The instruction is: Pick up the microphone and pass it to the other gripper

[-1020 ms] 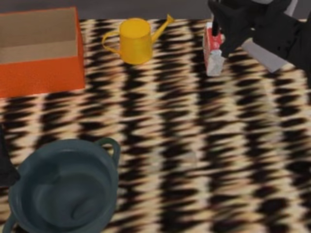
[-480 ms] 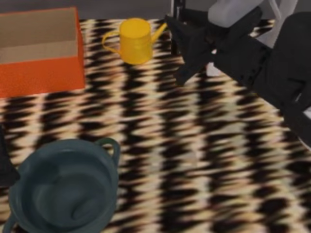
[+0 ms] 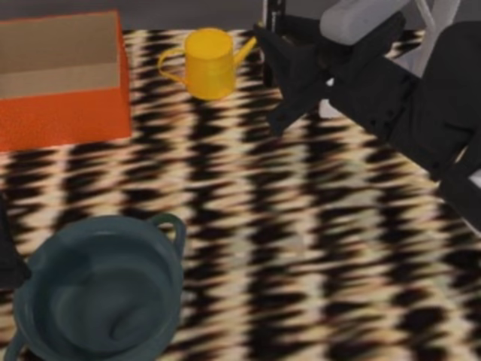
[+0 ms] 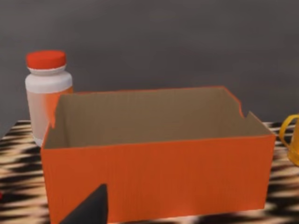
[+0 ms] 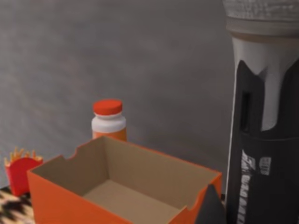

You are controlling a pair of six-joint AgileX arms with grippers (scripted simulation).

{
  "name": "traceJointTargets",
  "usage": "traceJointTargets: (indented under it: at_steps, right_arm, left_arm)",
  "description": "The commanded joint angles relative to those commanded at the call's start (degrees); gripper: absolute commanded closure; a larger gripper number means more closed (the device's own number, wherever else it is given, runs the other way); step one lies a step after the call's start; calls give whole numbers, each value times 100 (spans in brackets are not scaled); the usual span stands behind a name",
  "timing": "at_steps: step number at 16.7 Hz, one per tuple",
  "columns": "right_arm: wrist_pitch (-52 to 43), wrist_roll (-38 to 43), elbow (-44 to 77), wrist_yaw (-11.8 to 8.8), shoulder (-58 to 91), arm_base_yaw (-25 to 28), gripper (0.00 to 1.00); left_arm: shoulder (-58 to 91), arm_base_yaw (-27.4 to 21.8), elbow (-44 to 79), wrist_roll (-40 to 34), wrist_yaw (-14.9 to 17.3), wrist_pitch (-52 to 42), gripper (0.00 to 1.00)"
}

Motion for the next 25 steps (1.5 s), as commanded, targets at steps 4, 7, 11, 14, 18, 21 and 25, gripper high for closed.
traceJointTargets:
  at_steps: [4, 7, 11, 14, 18, 21, 25]
  right_arm:
    - [-2, -3, -6, 6, -5, 6, 100]
    - [-2, -3, -6, 6, -5, 6, 100]
    - [-2, -3, -6, 6, -5, 6, 100]
    - [-2, -3, -6, 6, -5, 6, 100]
    - [-2, -3, -6, 6, -5, 6, 100]
    - [-2, -3, -6, 6, -5, 6, 100]
    - [-2, -3, -6, 6, -5, 6, 100]
  left_arm:
    - [0, 0, 0, 0, 0, 0, 0]
    - [200, -193, 175, 16, -28, 86, 0]
    - [1312, -1052, 958, 86, -221, 461, 0]
    - [2580, -1917, 1763, 146, -445, 845, 0]
    - [4322, -3102, 2876, 212, -741, 1382, 0]
    - [5401, -3848, 3565, 245, -917, 1716, 0]
    - [6178, -4410, 4090, 270, -1045, 1972, 0]
